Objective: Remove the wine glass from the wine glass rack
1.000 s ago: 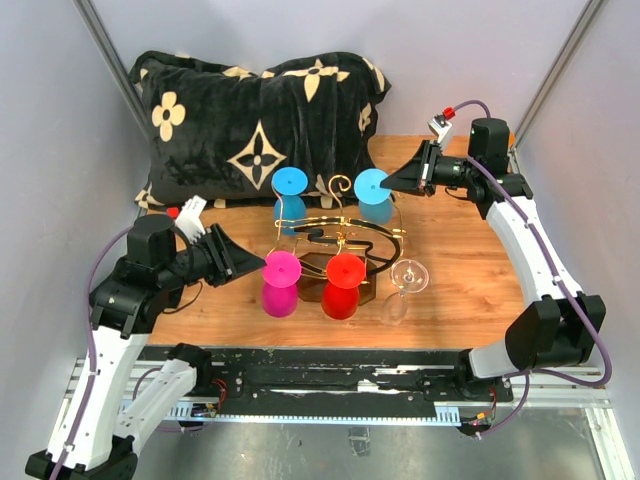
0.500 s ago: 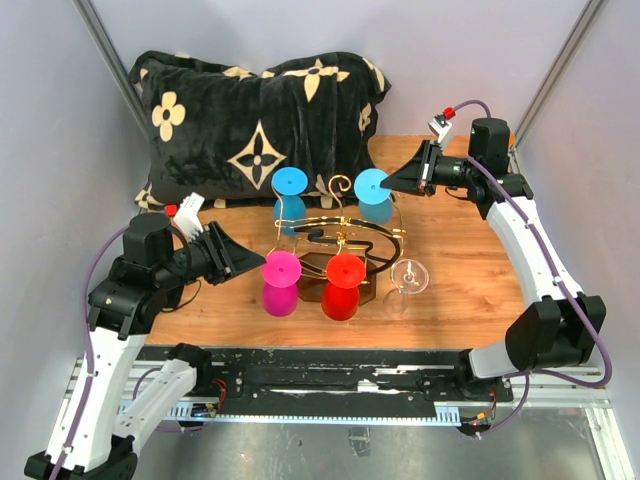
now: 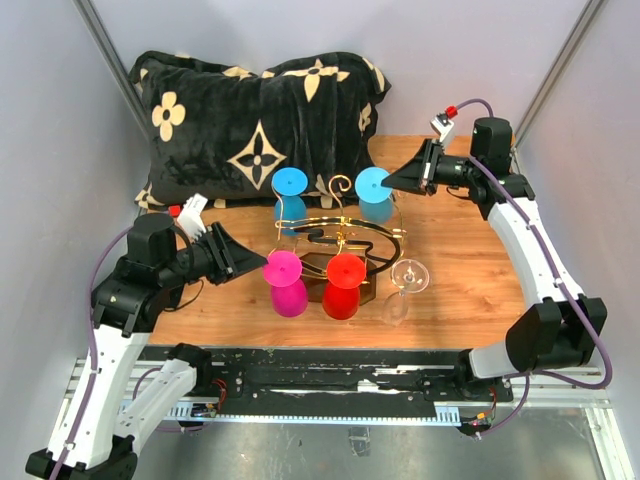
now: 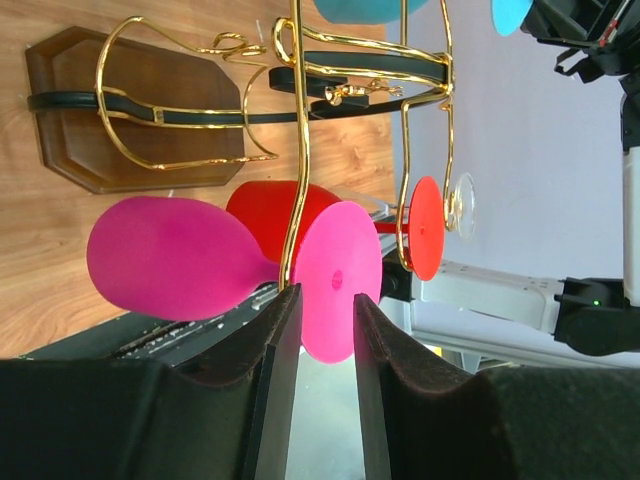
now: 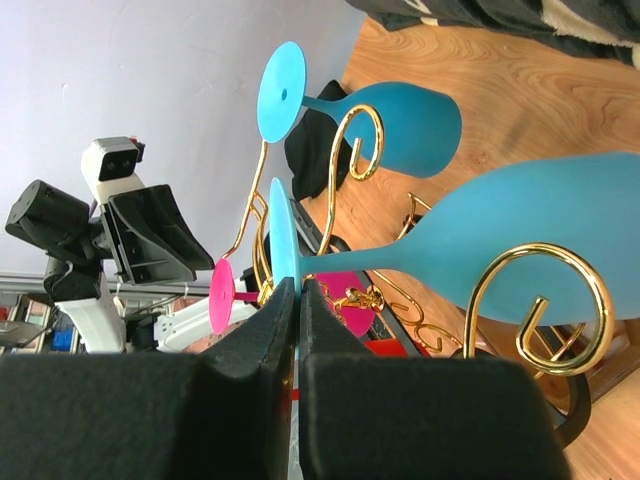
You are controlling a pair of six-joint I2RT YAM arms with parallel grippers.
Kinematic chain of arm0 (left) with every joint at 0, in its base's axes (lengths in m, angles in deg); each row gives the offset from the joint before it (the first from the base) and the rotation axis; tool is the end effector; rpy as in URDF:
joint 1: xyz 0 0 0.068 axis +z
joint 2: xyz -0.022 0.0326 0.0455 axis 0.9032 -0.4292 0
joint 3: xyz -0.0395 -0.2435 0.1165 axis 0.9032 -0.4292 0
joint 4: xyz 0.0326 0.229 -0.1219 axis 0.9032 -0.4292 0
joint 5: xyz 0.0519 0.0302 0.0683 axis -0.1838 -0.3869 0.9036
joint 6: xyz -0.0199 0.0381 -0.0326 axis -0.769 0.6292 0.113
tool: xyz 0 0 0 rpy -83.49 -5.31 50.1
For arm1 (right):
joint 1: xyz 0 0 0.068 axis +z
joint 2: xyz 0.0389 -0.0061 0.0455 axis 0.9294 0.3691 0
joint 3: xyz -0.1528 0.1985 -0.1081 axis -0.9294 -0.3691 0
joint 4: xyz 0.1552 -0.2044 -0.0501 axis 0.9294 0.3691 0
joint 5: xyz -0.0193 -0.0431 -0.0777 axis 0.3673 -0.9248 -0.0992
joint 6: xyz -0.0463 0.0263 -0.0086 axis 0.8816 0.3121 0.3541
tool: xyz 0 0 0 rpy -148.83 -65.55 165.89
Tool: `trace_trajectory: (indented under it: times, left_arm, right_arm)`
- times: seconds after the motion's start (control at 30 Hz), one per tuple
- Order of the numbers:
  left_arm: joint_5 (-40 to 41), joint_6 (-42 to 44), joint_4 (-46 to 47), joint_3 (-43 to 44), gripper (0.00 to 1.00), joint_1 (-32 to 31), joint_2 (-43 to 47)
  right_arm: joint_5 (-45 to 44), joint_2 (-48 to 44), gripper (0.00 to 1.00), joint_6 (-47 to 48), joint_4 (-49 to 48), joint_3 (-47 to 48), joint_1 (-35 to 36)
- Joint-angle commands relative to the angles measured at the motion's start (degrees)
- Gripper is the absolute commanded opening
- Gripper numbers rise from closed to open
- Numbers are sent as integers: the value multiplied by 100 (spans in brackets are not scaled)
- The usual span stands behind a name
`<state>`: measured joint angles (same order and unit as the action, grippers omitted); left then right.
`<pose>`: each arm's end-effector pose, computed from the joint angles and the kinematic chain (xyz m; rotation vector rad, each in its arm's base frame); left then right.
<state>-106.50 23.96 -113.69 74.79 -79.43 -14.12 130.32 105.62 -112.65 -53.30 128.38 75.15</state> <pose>0.1165 -0.0503 0.3686 -0.2388 2.1956 -1.2068 0.3082 0.0684 0.3934 -0.1793 2.0359 1.5647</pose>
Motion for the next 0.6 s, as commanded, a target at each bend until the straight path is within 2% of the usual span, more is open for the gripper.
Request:
trace_trajectory:
  times: [0.0, 0.2, 0.47, 0.57]
  left_arm:
    - [-221, 21, 110, -86, 33, -45, -14]
    - [-268, -4, 186, -132, 33, -45, 0]
    - [-369, -76, 416, -230, 33, -48, -30]
    - [-360, -64, 423, -175, 32, -48, -75]
  right_arm:
    - [69, -278, 1, -117, -216, 183, -255]
    - [36, -120, 1, -101, -229, 293, -479]
    - [118, 690, 1, -830, -1724, 560, -602]
    - [0, 972, 1, -791, -1830, 828, -727]
